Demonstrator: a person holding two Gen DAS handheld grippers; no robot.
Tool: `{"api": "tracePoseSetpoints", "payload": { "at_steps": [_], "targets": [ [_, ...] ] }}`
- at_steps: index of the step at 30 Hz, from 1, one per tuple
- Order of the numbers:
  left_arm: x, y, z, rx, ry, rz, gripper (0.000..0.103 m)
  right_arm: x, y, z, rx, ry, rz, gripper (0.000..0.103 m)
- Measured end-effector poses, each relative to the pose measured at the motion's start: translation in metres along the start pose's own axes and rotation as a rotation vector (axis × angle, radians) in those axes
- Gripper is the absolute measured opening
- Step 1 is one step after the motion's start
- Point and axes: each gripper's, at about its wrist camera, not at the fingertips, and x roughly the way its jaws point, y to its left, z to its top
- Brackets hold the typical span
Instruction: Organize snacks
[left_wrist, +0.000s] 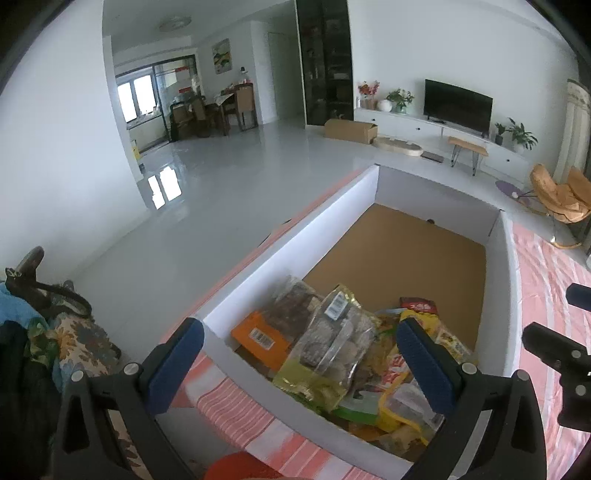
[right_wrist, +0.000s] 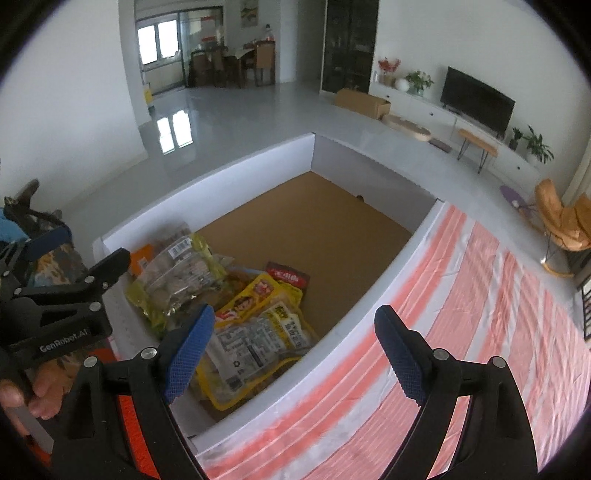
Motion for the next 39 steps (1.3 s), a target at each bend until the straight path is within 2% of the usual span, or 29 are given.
{"api": "tracePoseSetpoints", "payload": {
  "at_steps": [18, 39],
  "targets": [
    [0.005, 0.001, 0.004, 0.013, 0.031, 0.005, 0.103, 0.008, 0.002, 0.002, -0.017, 0.01, -0.011, 0.091],
    [-0.009, 0.012, 0.02, -0.016, -0.003, -0.018, 0.103, 0.008, 0.005, 0.01, -0.016, -0.002, -0.007, 0.091]
  ]
}}
